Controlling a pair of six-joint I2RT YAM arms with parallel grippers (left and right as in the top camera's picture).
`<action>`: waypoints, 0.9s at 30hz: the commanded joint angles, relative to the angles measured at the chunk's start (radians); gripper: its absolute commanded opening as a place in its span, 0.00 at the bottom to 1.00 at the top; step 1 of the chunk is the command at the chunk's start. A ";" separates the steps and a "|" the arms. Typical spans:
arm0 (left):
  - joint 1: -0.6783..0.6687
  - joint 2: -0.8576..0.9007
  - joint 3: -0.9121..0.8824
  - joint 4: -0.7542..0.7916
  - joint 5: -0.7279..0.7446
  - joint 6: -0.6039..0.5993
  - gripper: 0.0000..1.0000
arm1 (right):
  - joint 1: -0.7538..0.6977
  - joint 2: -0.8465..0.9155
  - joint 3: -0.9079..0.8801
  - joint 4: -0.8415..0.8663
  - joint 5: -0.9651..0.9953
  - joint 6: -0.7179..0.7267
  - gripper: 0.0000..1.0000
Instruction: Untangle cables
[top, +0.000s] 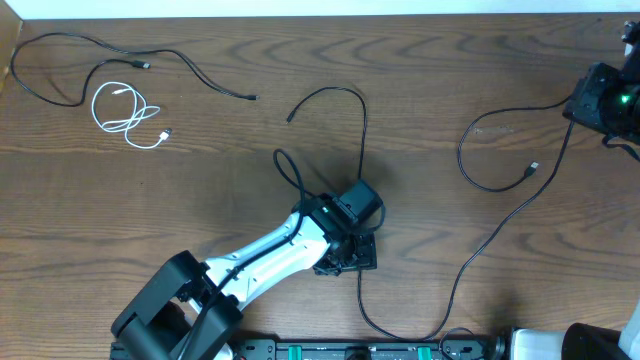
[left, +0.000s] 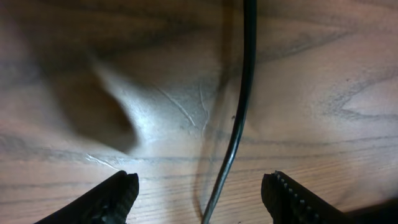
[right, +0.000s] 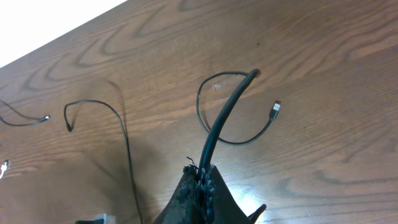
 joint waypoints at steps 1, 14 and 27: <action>-0.010 0.006 -0.011 0.000 -0.033 -0.030 0.64 | -0.002 0.001 -0.001 -0.003 -0.004 -0.012 0.01; -0.013 0.006 -0.037 0.018 -0.051 -0.067 0.53 | -0.002 0.001 -0.001 -0.010 -0.004 -0.012 0.01; -0.074 0.134 -0.055 0.155 0.016 -0.089 0.48 | -0.002 0.001 -0.001 -0.014 -0.004 -0.012 0.01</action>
